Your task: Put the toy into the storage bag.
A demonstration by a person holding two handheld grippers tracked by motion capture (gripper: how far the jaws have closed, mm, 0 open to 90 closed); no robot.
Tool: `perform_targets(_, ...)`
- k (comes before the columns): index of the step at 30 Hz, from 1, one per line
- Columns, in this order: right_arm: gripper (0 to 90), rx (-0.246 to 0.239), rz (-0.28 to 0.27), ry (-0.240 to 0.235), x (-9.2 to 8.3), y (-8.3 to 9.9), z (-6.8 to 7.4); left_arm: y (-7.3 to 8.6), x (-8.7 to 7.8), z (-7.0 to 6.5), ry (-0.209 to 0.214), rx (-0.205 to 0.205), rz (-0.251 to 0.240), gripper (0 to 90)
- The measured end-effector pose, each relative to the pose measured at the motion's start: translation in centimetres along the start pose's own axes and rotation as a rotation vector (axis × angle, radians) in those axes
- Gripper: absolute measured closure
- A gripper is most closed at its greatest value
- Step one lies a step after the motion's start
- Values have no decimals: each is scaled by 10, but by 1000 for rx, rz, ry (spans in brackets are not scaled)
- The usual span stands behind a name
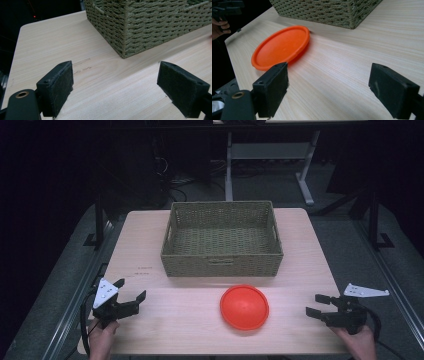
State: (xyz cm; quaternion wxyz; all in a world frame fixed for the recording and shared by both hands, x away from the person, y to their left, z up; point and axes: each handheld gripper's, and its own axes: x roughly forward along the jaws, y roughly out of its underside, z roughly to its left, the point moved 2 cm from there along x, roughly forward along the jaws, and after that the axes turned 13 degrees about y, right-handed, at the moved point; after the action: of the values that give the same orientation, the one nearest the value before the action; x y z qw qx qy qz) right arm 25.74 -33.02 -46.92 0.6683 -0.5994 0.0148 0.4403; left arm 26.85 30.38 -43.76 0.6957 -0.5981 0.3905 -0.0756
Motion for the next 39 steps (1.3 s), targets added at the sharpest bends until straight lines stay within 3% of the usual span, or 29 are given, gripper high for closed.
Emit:
perform_targets(8,152,-21,-7,-1,-1,-6,8,0,1,0,8,-1,-1,130)
perform_targets(20,149,-101,6,-39,8,-29,44,-2,3,-4,18,33,-9,130)
perform_targets(23,150,-106,6,-39,10,-33,47,-2,3,-5,12,40,-11,130)
perform_targets(25,150,-93,14,-62,10,-36,49,-2,3,-5,13,39,-10,130)
perform_targets(31,152,-95,38,-60,11,-49,54,-1,3,-4,11,39,-7,130)
perform_targets(39,151,-147,89,-95,17,-67,63,0,3,-2,4,38,-5,130)
